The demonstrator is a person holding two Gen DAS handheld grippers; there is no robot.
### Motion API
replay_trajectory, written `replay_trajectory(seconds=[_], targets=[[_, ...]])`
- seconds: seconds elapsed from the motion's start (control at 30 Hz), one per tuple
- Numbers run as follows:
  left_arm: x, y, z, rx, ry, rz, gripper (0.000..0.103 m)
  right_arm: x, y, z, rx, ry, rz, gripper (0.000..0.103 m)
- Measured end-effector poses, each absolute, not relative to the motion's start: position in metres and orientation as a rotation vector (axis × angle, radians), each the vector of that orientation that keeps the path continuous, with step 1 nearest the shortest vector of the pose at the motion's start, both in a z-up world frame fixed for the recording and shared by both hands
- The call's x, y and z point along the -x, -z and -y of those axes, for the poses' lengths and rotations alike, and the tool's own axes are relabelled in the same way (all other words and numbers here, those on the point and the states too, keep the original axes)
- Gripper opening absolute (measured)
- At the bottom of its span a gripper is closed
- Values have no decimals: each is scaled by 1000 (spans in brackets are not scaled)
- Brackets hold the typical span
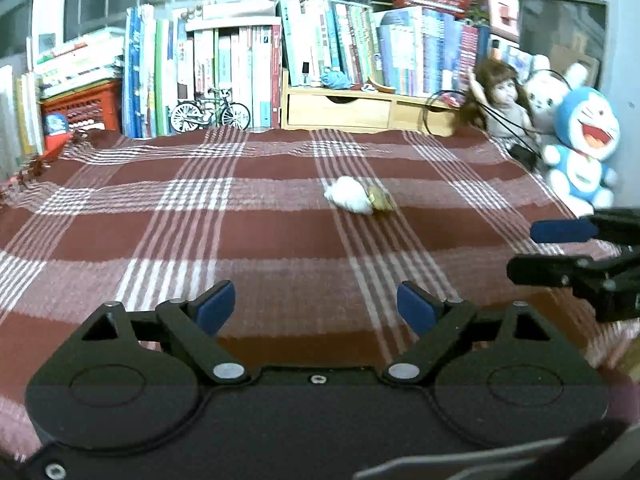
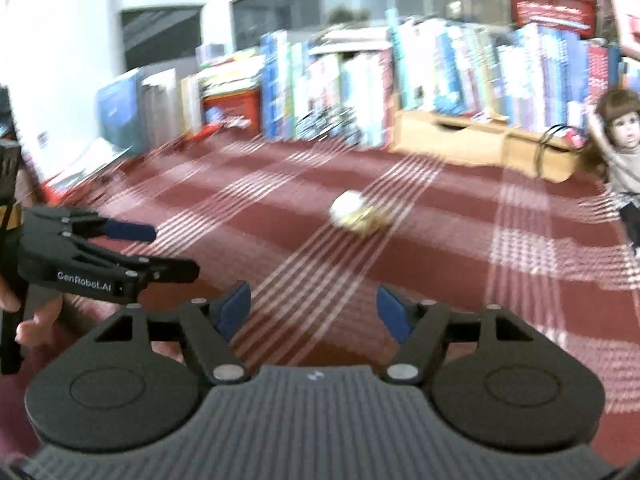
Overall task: Organize books
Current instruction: 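Grasp the white tissue with the left tool while the right grasps the gold foil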
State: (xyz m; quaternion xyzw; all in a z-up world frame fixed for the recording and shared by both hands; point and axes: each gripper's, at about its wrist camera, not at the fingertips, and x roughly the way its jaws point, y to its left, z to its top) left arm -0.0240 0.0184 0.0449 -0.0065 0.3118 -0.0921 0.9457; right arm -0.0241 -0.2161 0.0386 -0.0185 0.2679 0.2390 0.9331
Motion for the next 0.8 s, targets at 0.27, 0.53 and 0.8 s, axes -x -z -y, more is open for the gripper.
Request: replay_trajectory(seconds=[0.27,0.53,0.8], targets=[[-115,-36,-21,323,213,-783,85,-58,-21,204,55,-410,-579,82],[-188,-4,0,374,122,-862,56,-109,-9,197,-9,-385,-622,79],[-202,10,23,365,159,-876,32,-124,0,201,-65,-385,-656,71]])
